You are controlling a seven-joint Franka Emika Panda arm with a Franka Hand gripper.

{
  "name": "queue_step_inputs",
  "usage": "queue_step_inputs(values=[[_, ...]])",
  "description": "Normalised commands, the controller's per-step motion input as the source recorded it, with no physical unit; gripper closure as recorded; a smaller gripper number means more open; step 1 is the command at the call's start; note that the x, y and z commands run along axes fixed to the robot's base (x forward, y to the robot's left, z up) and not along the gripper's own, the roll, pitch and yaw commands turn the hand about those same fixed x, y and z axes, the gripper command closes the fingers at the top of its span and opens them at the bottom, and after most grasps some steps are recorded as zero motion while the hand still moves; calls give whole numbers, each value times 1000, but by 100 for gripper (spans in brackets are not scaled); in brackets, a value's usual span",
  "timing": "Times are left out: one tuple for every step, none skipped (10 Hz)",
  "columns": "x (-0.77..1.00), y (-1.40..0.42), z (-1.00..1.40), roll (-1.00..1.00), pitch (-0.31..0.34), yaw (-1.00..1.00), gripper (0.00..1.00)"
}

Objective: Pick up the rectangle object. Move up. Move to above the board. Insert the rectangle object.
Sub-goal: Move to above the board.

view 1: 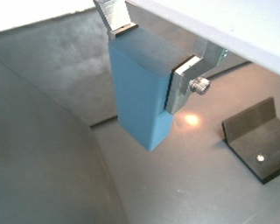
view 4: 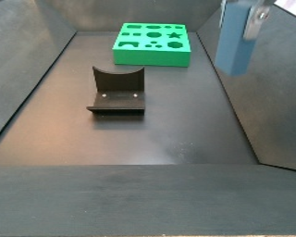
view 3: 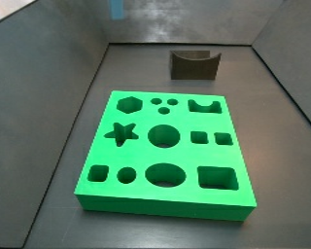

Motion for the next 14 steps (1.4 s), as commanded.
queue_step_inputs(values=[[-39,73,1000,29,69,5,100],[-38,71,1000,30,70,3,100],[-31,63,1000,30,65,3,100],[-28,61,1000,29,67,2,100],[-20,47,911,29,69,-1,100],[-12,32,749,30,73,-6,100],[-5,15,534,30,75,-10,100],[-2,10,430,30,76,-11,100],[1,5,220,31,80,-13,100],[271,-1000,57,-22,30,1000,100],[273,-1000,45,-16,30,1000,100],[275,-1000,46,-14,33,1000,100],[282,-1000,48,-31,34,1000,100],[288,-1000,50,-19,40,1000,100]])
